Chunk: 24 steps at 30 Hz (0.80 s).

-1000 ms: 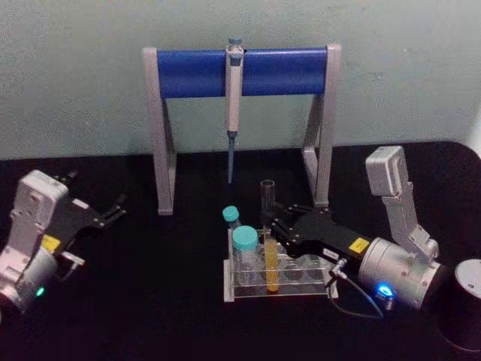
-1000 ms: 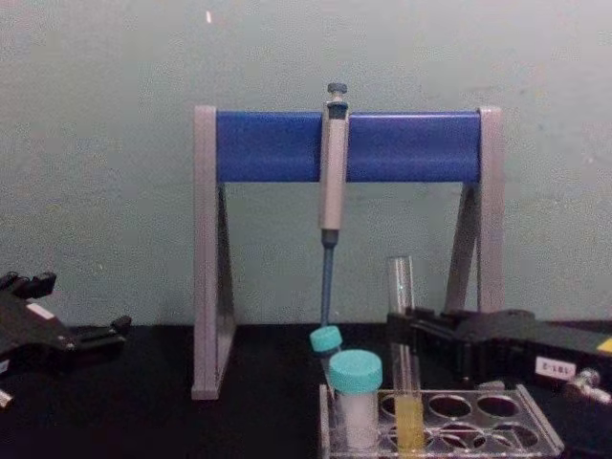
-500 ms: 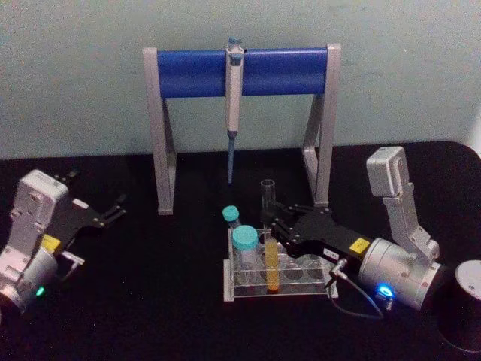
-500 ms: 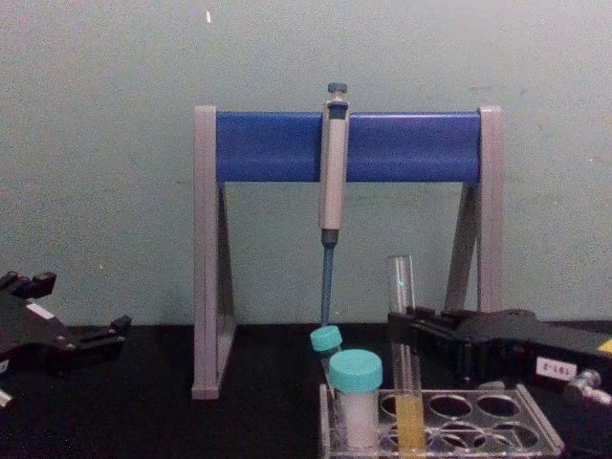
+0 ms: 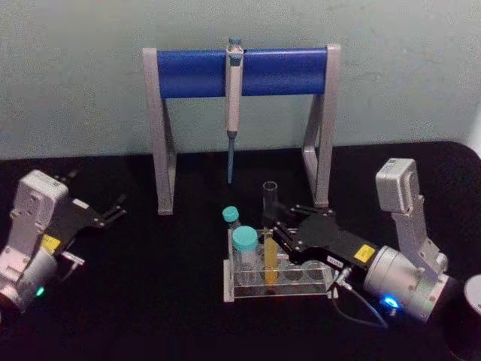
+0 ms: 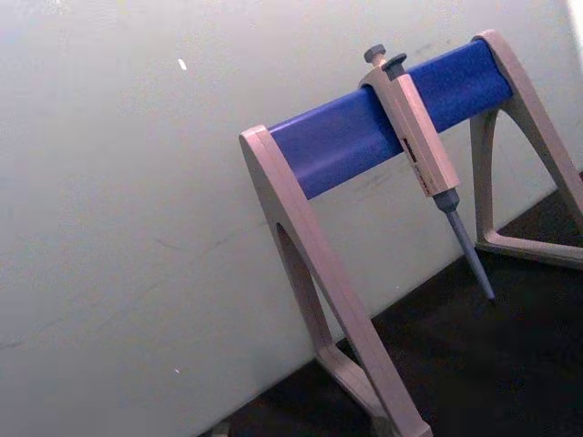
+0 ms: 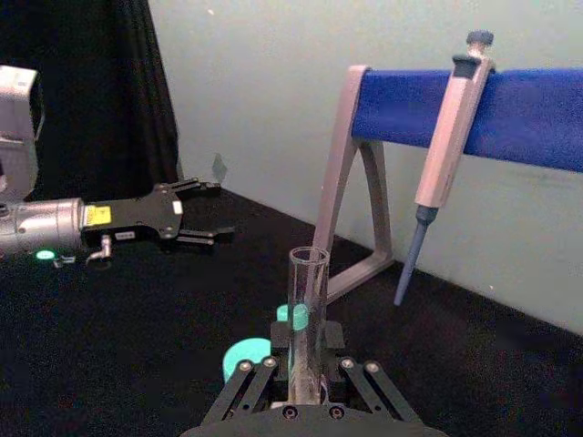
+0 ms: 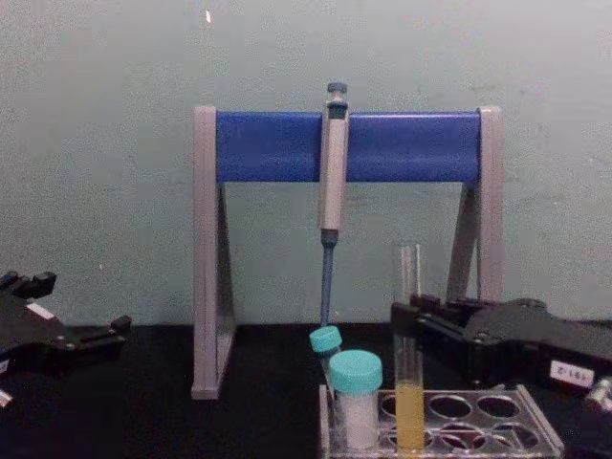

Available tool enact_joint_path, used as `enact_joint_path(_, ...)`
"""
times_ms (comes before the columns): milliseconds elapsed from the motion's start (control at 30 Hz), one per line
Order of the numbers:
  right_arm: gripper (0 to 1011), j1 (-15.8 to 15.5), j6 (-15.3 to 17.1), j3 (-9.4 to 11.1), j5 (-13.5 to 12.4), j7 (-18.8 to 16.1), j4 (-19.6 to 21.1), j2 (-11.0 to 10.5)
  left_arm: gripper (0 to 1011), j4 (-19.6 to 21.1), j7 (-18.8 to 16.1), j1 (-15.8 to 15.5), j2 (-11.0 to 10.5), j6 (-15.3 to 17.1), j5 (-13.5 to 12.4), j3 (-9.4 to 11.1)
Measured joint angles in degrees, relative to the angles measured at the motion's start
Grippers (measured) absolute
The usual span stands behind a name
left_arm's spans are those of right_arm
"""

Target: Pick up the test tube from the test tube rack, shake it, then place it back into the test tube rack.

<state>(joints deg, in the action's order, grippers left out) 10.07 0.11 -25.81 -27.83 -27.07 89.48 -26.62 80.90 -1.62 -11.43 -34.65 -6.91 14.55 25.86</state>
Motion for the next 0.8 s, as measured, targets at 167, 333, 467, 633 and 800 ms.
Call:
enact_joint_path(167,225,-1.22,-0.94,0.84,0.4,0.13,1.64,-0.34,1001,0.0,0.0,0.0,0.0,0.0,0.0,0.0)
enact_joint_path(333,225,-2.12,-1.84,2.2,0.47,0.41,3.96,-0.67,1001,0.0,0.0,0.0,0.0,0.0,0.0,0.0)
enact_joint_path(467,225,-2.38,-2.32,3.4,0.13,0.39,5.69,-0.84,1001,0.0,0.0,0.0,0.0,0.0,0.0,0.0)
enact_joint_path(633,224,-2.29,-2.92,4.64,-0.94,0.17,7.32,-0.78,1001,0.0,0.0,0.0,0.0,0.0,0.0,0.0)
enact_joint_path(800,225,-1.09,-3.24,5.29,-1.31,0.14,7.33,-0.33,1001,0.0,0.0,0.0,0.0,0.0,0.0,0.0)
